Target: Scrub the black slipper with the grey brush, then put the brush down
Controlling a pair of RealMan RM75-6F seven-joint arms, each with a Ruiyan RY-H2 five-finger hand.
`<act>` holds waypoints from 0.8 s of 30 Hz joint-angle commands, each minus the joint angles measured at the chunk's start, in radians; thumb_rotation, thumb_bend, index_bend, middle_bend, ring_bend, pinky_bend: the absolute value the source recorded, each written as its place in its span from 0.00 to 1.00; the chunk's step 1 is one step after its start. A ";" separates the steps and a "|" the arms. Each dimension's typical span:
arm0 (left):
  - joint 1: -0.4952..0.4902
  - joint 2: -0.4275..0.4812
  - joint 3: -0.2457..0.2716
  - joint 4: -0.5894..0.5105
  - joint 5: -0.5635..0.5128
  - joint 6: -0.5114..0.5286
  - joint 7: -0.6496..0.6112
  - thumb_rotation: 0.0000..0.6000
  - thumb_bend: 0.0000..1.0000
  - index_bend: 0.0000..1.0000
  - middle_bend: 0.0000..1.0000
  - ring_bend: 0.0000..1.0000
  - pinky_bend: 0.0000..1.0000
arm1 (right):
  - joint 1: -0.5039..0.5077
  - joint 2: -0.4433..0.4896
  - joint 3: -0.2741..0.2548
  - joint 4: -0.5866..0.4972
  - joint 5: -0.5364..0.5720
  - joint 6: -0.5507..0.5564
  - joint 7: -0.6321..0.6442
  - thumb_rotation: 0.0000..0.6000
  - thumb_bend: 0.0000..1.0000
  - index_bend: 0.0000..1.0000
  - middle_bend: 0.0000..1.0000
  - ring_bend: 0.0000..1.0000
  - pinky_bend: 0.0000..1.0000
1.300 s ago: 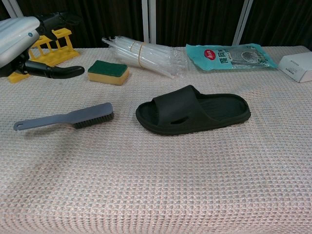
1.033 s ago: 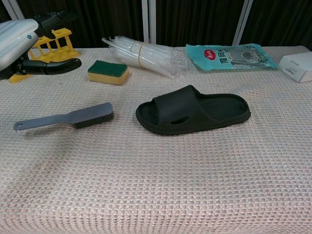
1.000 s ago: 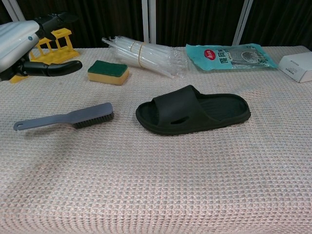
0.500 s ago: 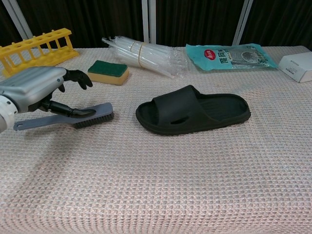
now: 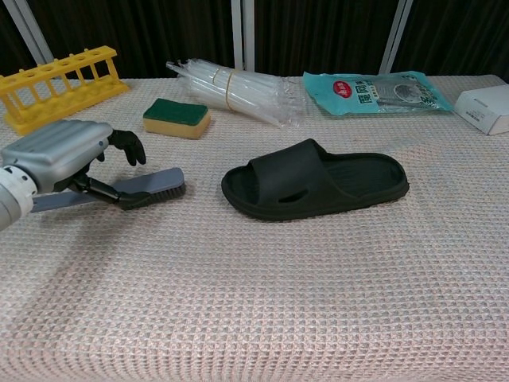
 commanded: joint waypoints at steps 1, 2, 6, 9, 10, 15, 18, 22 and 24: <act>0.005 -0.006 0.008 0.008 0.004 0.009 0.009 0.58 0.19 0.36 0.35 0.24 0.36 | 0.000 0.000 -0.001 0.000 0.000 -0.001 -0.001 1.00 0.48 0.00 0.00 0.00 0.00; 0.006 -0.008 0.010 0.010 0.004 0.010 0.013 0.58 0.19 0.36 0.35 0.24 0.36 | -0.001 0.000 -0.002 0.000 0.001 -0.002 -0.002 1.00 0.48 0.00 0.00 0.00 0.00; 0.010 -0.010 0.010 0.014 -0.005 0.007 0.007 0.58 0.19 0.37 0.36 0.25 0.36 | -0.001 -0.003 -0.005 0.004 0.002 -0.007 -0.004 1.00 0.48 0.00 0.00 0.00 0.00; 0.013 -0.008 0.008 0.011 -0.004 0.010 -0.002 0.58 0.19 0.37 0.37 0.25 0.36 | -0.001 -0.004 -0.006 0.004 0.002 -0.008 -0.005 1.00 0.48 0.00 0.00 0.00 0.00; 0.014 -0.006 0.007 0.010 -0.003 0.010 -0.005 0.58 0.20 0.38 0.37 0.26 0.36 | 0.000 -0.003 -0.006 0.003 0.002 -0.009 -0.005 1.00 0.48 0.00 0.00 0.00 0.00; 0.016 0.005 0.008 -0.001 -0.010 0.001 -0.011 0.58 0.21 0.38 0.37 0.26 0.36 | 0.001 -0.001 -0.007 -0.002 -0.001 -0.010 -0.013 1.00 0.48 0.00 0.00 0.00 0.00; 0.018 0.007 0.012 -0.002 -0.011 0.002 -0.003 0.59 0.22 0.38 0.37 0.26 0.36 | 0.002 -0.001 -0.006 -0.003 0.001 -0.012 -0.022 1.00 0.48 0.00 0.00 0.00 0.00; 0.019 0.005 0.013 0.001 -0.008 0.009 0.004 0.58 0.22 0.39 0.38 0.26 0.36 | 0.001 -0.003 -0.009 -0.005 0.000 -0.015 -0.034 1.00 0.48 0.00 0.00 0.00 0.00; 0.020 0.004 0.011 0.003 -0.007 0.011 0.001 0.58 0.22 0.39 0.39 0.26 0.36 | 0.001 -0.003 -0.010 -0.006 -0.001 -0.015 -0.035 1.00 0.48 0.00 0.00 0.00 0.00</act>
